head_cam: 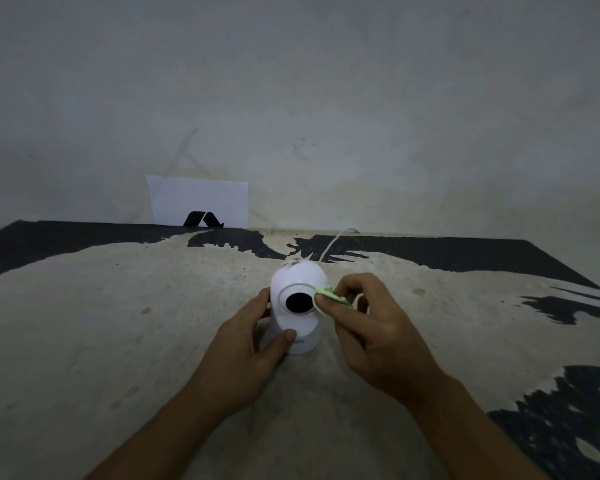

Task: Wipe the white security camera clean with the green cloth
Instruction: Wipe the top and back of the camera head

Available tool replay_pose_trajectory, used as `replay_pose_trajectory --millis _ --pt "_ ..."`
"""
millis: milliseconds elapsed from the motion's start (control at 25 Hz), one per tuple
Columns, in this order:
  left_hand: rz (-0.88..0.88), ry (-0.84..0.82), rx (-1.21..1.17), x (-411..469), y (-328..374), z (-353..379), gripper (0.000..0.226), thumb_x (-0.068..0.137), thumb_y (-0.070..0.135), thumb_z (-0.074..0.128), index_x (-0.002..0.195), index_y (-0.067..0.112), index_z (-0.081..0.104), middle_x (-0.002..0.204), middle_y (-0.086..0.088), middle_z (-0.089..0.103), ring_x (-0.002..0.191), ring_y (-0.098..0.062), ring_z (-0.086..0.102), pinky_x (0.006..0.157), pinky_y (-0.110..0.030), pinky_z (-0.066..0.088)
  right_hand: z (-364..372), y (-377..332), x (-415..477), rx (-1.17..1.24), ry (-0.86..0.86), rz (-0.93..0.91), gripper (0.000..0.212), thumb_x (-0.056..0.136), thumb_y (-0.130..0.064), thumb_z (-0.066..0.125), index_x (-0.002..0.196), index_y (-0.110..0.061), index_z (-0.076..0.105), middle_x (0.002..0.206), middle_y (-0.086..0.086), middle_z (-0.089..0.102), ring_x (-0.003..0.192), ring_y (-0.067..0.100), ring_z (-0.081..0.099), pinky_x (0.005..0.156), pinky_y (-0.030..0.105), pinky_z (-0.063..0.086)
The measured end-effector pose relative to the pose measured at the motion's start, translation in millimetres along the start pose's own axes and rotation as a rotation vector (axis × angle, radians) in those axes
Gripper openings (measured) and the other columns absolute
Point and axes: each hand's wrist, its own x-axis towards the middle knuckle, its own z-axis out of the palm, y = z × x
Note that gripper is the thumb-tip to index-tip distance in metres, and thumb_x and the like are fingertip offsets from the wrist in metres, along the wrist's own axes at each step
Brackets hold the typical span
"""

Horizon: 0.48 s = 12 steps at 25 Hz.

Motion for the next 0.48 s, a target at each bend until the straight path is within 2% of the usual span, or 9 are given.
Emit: replay_pose_trajectory --millis 240,360,480 --pt "-0.006 -0.004 0.006 -0.1 0.4 -0.3 0.053 0.085 0.032 0.061 0.113 0.058 0.023 0.107 0.045 0.032 0.090 0.040 0.032 0.068 0.012 0.030 3.5 -0.7 -2.2 0.044 -0.012 -0.001 0.029 0.093 -0.016 0.052 0.114 -0.004 0.067 0.100 0.012 0.058 0.076 0.012 0.047 0.059 0.020 0.044" --pt "-0.011 -0.008 0.007 -0.1 0.7 -0.3 0.053 0.085 0.032 0.060 0.118 0.052 0.024 0.107 0.045 0.031 0.089 0.039 0.033 0.068 0.011 0.031 0.1 2.7 -1.4 0.014 0.016 -0.011 0.028 0.093 -0.015 0.056 0.116 -0.003 0.066 0.100 0.013 0.060 0.078 0.016 0.052 0.061 0.023 0.047" --pt "-0.006 -0.009 0.004 0.5 -1.9 -0.8 0.053 0.085 0.032 0.061 0.124 0.047 0.027 0.110 0.043 0.034 0.092 0.040 0.031 0.071 0.012 0.029 3.9 -0.1 -2.4 0.029 -0.019 -0.015 0.023 0.093 -0.019 0.058 0.108 -0.005 0.069 0.094 0.009 0.062 0.072 0.017 0.054 0.057 0.029 0.049"
